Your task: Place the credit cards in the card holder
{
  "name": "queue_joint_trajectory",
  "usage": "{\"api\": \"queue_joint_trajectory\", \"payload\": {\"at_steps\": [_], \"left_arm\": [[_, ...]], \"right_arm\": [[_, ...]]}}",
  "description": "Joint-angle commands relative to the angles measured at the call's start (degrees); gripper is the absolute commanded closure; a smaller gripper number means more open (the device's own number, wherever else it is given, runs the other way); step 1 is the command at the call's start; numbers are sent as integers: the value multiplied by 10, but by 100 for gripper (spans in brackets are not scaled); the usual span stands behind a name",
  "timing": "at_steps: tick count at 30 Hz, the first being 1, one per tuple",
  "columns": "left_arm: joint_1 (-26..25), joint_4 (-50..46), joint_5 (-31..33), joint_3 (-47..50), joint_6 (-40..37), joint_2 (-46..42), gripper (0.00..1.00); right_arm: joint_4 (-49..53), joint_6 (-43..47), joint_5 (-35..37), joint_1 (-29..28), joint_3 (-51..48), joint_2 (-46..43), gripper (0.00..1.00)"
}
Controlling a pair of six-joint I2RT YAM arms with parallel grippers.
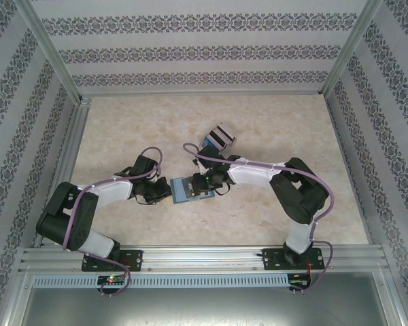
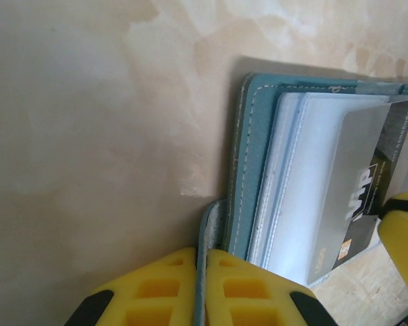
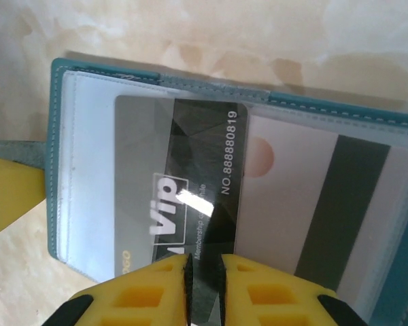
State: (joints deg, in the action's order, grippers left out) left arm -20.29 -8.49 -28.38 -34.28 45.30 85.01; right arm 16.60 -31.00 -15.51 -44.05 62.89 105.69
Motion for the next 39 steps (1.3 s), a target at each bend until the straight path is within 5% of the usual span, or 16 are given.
{"api": "queue_joint_trajectory", "payload": {"at_steps": [1,19,26,39], "left_arm": [[-13,16,1,5,8,3,100],[-32,21,11,-4,18,2,100],[-32,-22,39,-16,8,-41,100],[-32,-78,44,-68,-5,-60,100]], "right_arm": [[20,12,11,-9,13,20,79],[9,2,-1,-55,56,45,79],[37,15,26,-36,32,-27,78],[14,19,35,17,-51,-31,76]]}}
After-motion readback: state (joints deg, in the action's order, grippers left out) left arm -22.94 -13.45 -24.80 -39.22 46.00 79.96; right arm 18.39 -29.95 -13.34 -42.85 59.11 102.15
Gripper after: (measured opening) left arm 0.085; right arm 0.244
